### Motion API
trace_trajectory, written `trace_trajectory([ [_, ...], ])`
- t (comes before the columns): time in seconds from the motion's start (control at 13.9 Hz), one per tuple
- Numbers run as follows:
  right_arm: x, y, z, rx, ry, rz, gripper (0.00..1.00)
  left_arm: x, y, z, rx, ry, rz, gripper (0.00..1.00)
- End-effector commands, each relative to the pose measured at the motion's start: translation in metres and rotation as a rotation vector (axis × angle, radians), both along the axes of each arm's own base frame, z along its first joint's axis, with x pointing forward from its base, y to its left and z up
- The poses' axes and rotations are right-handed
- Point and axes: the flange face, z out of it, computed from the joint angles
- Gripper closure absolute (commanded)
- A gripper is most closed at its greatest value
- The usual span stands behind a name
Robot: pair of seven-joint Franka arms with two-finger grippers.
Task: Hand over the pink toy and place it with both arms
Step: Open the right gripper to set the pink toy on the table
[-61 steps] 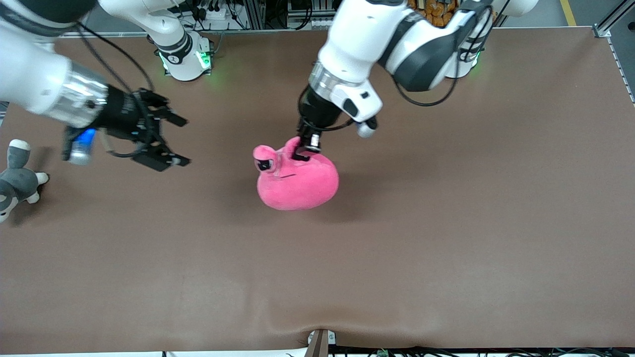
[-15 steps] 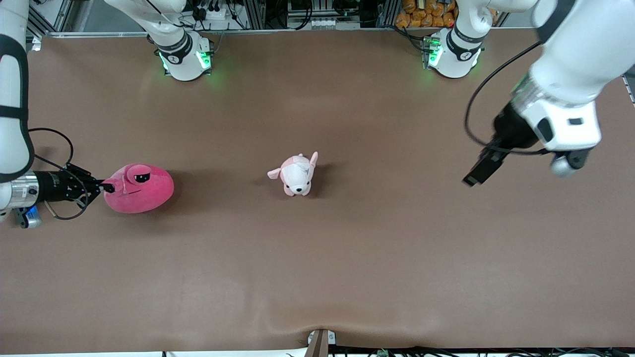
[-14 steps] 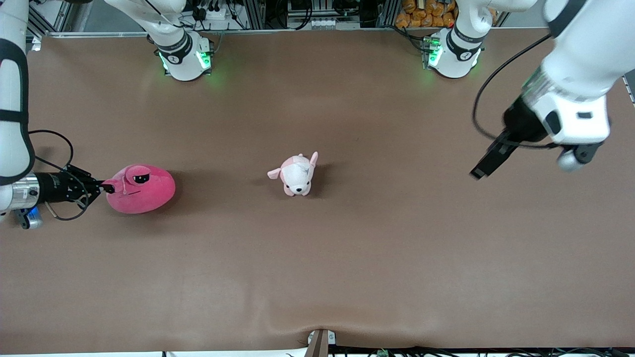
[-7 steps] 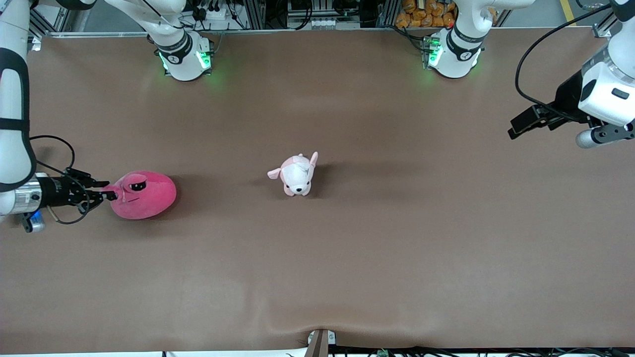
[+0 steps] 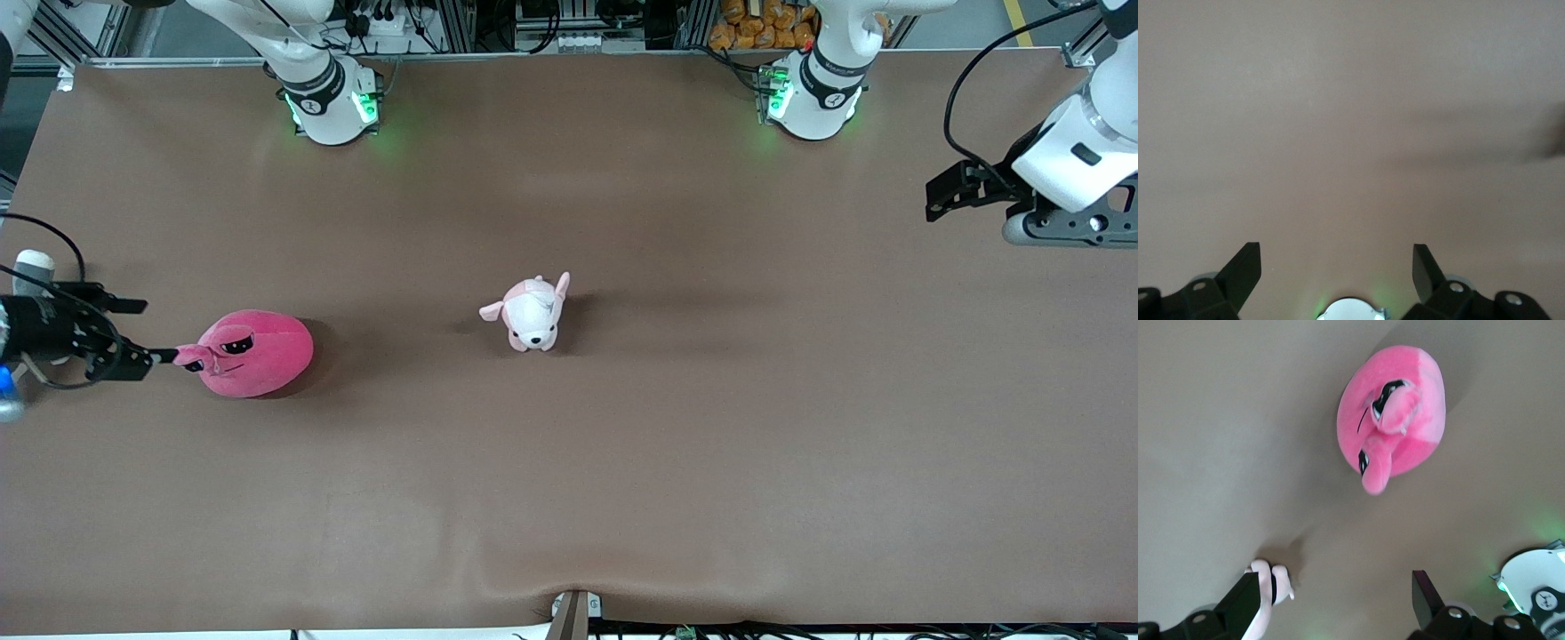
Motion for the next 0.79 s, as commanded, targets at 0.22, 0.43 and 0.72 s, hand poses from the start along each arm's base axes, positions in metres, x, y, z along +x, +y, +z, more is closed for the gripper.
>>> trace_trajectory([
  [0.22,-0.069,0.003,0.14,-0.068,-0.217,0.252,0.0,-0.013,0.005,0.012,-0.002,0.002,0.007,0.0],
  [0.43,-0.111,-0.004,0.17,-0.113,-0.283,0.478,0.0,-0.017,0.002,0.018,-0.038,-0.007,0.065,0.0],
  [0.72,-0.147,0.023,0.175,-0.197,-0.284,0.551,0.0,-0.016,0.008,0.017,-0.023,-0.008,0.073,0.0],
])
